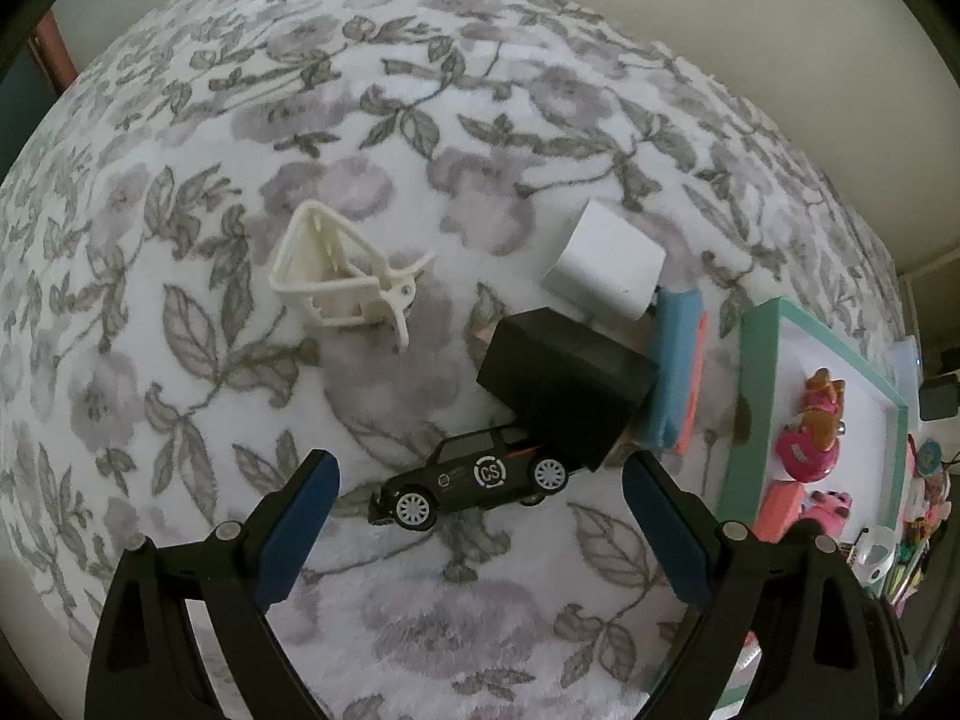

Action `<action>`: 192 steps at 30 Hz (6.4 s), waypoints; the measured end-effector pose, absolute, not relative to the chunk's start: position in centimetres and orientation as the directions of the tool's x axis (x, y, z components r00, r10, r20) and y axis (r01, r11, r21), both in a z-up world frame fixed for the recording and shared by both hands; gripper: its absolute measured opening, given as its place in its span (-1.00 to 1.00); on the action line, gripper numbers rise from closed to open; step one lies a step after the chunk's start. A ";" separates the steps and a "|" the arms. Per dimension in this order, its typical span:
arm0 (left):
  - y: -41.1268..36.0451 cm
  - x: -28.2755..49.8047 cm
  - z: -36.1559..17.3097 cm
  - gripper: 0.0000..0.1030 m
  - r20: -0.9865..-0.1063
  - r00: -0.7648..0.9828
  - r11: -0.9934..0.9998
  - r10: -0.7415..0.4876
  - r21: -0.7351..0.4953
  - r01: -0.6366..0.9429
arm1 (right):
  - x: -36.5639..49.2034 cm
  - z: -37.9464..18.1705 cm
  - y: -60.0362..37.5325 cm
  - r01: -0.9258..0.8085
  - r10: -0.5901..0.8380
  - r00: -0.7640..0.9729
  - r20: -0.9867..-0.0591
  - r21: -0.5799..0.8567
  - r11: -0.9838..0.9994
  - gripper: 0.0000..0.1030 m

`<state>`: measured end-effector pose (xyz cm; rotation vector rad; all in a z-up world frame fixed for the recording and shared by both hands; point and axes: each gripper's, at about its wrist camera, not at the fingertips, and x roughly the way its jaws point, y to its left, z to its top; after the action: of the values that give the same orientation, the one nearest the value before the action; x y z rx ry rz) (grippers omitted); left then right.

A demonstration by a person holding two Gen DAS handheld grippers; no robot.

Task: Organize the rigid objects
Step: 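Grasp the black toy car with the left tool while the right tool lifts the watch, then carry the toy car and the watch band over the tray with both tools, then open the left tool to drop the car while the right tool releases the watch, then move both tools back toward the remaining toy pile, then grasp the blue-and-coral toy phone with the right tool while the left tool grasps the white clip stand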

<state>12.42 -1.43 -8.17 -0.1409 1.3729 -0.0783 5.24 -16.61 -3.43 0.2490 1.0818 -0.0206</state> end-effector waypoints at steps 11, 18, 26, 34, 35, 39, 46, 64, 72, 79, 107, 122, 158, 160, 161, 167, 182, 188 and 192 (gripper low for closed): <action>-1.6 12.4 -8.5 0.55 -0.967 0.208 0.987 -0.149 -0.157 -0.026 | 5.2 -3.8 -17.4 0.168 0.101 0.465 -0.880 0.199 0.966 0.10; -2.4 12.6 -8.7 0.45 -0.967 0.213 0.989 -0.140 -0.146 -0.012 | 5.1 -3.8 -18.0 0.190 0.104 0.465 -0.879 0.213 0.958 0.10; -3.1 12.1 -8.3 0.45 -0.967 0.214 0.990 -0.141 -0.144 0.004 | 5.0 -4.1 -18.5 0.206 0.105 0.459 -0.882 0.220 0.953 0.10; -3.5 11.4 -5.5 0.45 -0.947 0.274 0.986 -0.168 -0.164 0.038 | 4.7 -3.4 -19.5 0.236 0.102 0.484 -0.869 0.242 0.941 0.10; -3.5 11.3 -5.1 0.45 -0.944 0.281 0.985 -0.171 -0.165 0.043 | 4.6 -3.4 -19.8 0.242 0.101 0.485 -0.868 0.244 0.939 0.10; -3.7 10.9 -3.7 0.45 -0.929 0.312 0.980 -0.197 -0.189 0.055 | 4.3 -3.2 -21.0 0.280 0.085 0.494 -0.865 0.251 0.927 0.10; -7.9 10.1 -2.0 0.45 -0.907 0.342 0.966 -0.246 -0.198 0.167 | 3.4 -3.1 -24.5 0.373 -0.004 0.502 -0.865 0.212 0.903 0.10; -16.6 8.2 -2.9 0.45 -0.893 0.269 0.907 -0.361 -0.269 0.324 | -0.4 -3.8 -33.9 0.616 -0.194 0.467 -0.863 0.161 0.771 0.10; -19.3 7.3 -3.0 0.45 -0.873 0.282 0.878 -0.399 -0.275 0.392 | -1.1 -3.4 -35.0 0.648 -0.222 0.482 -0.847 0.174 0.742 0.10; -19.7 7.2 -2.9 0.45 -0.861 0.289 0.866 -0.419 -0.282 0.413 | -1.4 -3.2 -35.4 0.658 -0.234 0.484 -0.843 0.175 0.732 0.11; -16.9 8.6 -2.7 0.58 -0.874 0.339 0.918 -0.348 -0.243 0.314 | -0.5 -4.4 -34.7 0.621 -0.206 0.452 -0.868 0.140 0.771 0.15; -13.3 10.1 -3.4 0.69 -0.900 0.393 0.976 -0.191 -0.132 0.171 | 0.6 -4.9 -33.1 0.552 -0.195 0.447 -0.873 0.097 0.828 0.58; 0.3 13.1 -0.6 0.92 -0.896 0.444 0.991 -0.005 -0.065 -0.120 | 2.8 -2.2 -26.1 0.376 -0.153 0.552 -0.820 0.081 0.923 1.00; 1.3 13.3 -0.4 0.92 -0.894 0.448 0.988 -0.006 -0.075 -0.136 | 3.1 -1.9 -25.3 0.355 -0.142 0.561 -0.815 0.082 0.931 1.00; 1.7 13.3 -0.3 0.92 -0.893 0.449 0.986 -0.007 -0.080 -0.144 | 3.3 -1.7 -24.7 0.341 -0.131 0.568 -0.813 0.087 0.936 1.00; 4.4 13.9 -0.3 0.92 -0.892 0.452 0.978 -0.001 -0.096 -0.187 | 4.8 -1.0 -22.2 0.281 -0.074 0.586 -0.807 0.116 0.953 1.00; 5.4 16.5 -4.9 0.92 -0.929 0.369 0.967 -0.040 -0.130 -0.221 | 10.2 -3.5 -17.6 0.205 0.116 0.538 -0.835 0.262 0.943 0.68; 4.8 17.2 -6.7 0.92 -0.940 0.337 0.969 -0.048 -0.125 -0.213 | 11.8 -4.5 -16.6 0.177 0.184 0.515 -0.837 0.314 0.933 0.40; 4.5 17.5 -7.5 0.91 -0.945 0.324 0.971 -0.051 -0.122 -0.204 | 12.9 -5.4 -15.8 0.173 0.186 0.484 -0.855 0.302 0.938 0.22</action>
<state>17.49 4.54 -7.51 -0.2355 1.2404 0.1020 12.86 -15.83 -5.40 0.3731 1.0730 0.0085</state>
